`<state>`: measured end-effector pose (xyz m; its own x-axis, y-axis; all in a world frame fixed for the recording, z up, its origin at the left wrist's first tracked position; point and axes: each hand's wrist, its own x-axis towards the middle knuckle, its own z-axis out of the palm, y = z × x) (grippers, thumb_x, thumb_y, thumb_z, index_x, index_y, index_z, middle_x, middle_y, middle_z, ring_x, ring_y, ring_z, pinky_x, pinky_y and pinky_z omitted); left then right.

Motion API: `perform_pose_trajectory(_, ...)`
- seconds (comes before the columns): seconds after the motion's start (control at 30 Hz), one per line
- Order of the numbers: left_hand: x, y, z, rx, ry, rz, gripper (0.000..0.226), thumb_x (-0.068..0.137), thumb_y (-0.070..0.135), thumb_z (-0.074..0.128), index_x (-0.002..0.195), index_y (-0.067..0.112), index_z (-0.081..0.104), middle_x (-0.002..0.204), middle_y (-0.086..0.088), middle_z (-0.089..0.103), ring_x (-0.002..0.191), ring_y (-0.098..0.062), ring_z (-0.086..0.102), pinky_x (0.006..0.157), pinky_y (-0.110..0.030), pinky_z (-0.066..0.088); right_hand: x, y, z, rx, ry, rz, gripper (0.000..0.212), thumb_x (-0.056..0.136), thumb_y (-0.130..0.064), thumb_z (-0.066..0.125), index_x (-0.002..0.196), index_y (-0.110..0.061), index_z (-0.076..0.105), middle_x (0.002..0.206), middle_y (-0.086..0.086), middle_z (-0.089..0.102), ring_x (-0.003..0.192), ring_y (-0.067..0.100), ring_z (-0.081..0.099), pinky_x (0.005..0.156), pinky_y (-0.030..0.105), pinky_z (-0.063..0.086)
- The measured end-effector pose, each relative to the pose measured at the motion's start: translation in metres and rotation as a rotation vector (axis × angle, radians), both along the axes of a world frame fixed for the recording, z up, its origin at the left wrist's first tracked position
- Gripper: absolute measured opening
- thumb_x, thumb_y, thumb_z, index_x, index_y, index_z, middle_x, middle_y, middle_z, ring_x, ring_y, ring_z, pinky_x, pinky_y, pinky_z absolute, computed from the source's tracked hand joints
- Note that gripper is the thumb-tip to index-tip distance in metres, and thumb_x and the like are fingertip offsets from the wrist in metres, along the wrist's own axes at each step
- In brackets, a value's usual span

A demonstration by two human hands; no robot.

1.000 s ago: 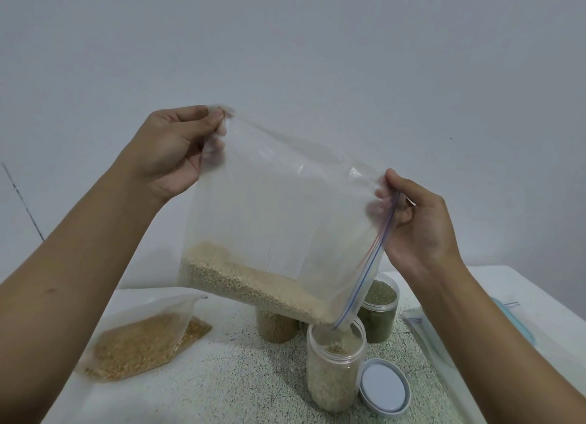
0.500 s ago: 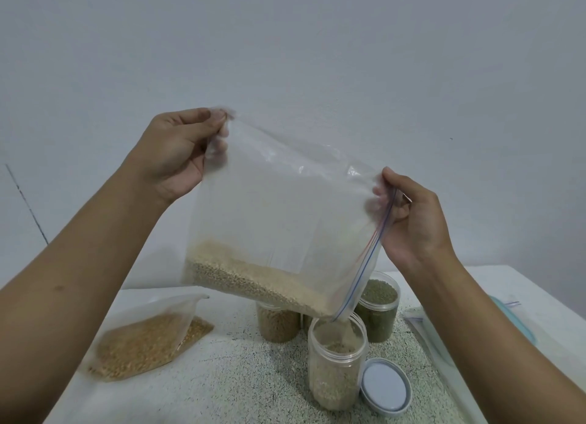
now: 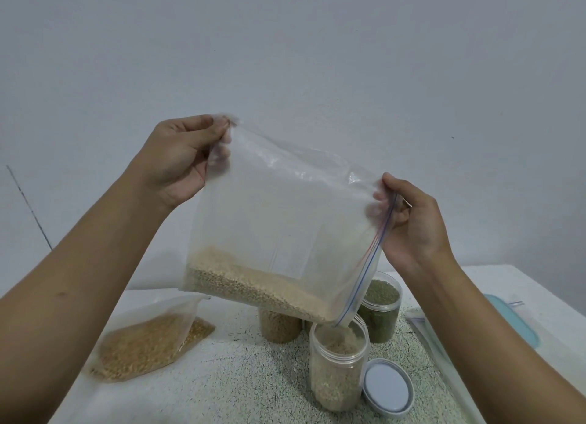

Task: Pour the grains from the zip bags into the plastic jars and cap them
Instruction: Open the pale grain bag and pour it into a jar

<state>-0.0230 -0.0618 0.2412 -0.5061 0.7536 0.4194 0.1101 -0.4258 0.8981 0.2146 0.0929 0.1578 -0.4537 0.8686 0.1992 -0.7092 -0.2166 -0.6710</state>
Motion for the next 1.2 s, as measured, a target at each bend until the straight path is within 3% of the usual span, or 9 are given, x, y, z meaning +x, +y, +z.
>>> perform_pose_trajectory(0.4,0.001,0.002,0.003,0.011,-0.01,-0.003,0.021,0.09,0.013,0.065,0.077,0.014,0.082,0.07,0.004,0.063,0.06,-0.008,0.052,0.062,-0.015,0.047,0.002,-0.001,0.003,0.007,0.011,-0.007,0.013,0.092,-0.005,0.064,0.079,-0.006,0.064,0.068,0.002,0.06,0.058,0.011,0.053,0.054,0.02,0.046)
perform_pose_trajectory(0.6,0.003,0.002,0.007,0.02,0.012,-0.004,0.021,0.088,0.013,0.065,0.076,0.014,0.082,0.069,0.004,0.063,0.059,-0.008,0.052,0.061,-0.014,0.045,0.004,-0.003,0.006,0.009,0.028,-0.011,0.022,0.092,-0.003,0.062,0.072,-0.009,0.066,0.067,0.002,0.06,0.057,0.011,0.054,0.053,0.02,0.045)
perform_pose_trajectory(1.2,0.006,-0.001,0.02,0.022,0.055,-0.001,0.025,0.093,0.012,0.063,0.077,0.015,0.082,0.069,0.004,0.062,0.06,-0.009,0.049,0.063,-0.015,0.045,0.005,-0.007,0.012,0.018,0.031,0.013,0.019,0.092,-0.005,0.063,0.073,-0.009,0.065,0.067,0.002,0.06,0.058,0.011,0.054,0.052,0.02,0.046)
